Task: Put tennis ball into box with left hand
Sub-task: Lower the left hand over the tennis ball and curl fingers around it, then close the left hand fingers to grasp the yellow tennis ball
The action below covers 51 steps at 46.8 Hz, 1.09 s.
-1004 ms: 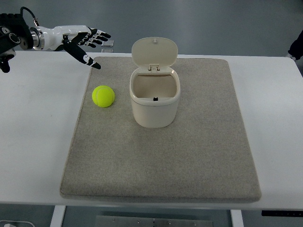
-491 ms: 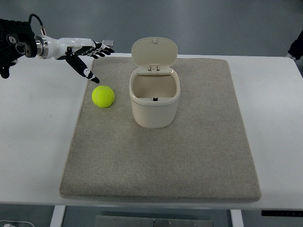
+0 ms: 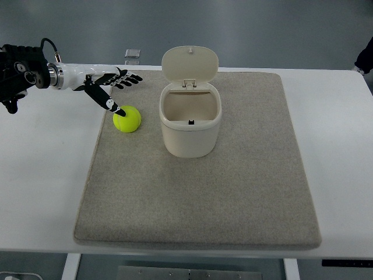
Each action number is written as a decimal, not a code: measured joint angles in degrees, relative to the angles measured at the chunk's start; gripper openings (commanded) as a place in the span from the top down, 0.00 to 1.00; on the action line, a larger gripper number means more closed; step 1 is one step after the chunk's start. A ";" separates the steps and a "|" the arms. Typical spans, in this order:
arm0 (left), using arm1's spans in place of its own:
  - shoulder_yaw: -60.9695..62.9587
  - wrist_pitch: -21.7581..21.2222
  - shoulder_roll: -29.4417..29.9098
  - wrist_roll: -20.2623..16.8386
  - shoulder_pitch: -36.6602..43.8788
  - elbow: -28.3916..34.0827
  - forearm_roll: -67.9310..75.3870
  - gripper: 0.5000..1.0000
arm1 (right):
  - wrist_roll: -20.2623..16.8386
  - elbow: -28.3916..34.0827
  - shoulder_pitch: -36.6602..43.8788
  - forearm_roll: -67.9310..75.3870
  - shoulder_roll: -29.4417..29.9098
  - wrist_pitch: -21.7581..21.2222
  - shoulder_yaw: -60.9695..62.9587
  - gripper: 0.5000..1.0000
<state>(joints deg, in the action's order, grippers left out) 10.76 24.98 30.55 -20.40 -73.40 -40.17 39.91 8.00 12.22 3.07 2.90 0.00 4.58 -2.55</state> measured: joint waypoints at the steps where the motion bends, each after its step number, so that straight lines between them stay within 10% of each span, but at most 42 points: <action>1: -0.03 -0.01 -0.02 0.00 0.04 0.01 -0.01 0.04 | 0.00 0.00 0.00 0.00 0.00 0.00 0.00 0.12; 51: -0.13 -1.41 0.03 0.09 1.08 -4.89 8.48 0.05 | 0.00 0.00 0.00 0.00 0.00 -0.01 0.00 0.12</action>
<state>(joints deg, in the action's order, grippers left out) 10.63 23.57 30.59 -20.30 -72.32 -45.06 48.39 8.00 12.22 3.08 2.90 0.00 4.57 -2.55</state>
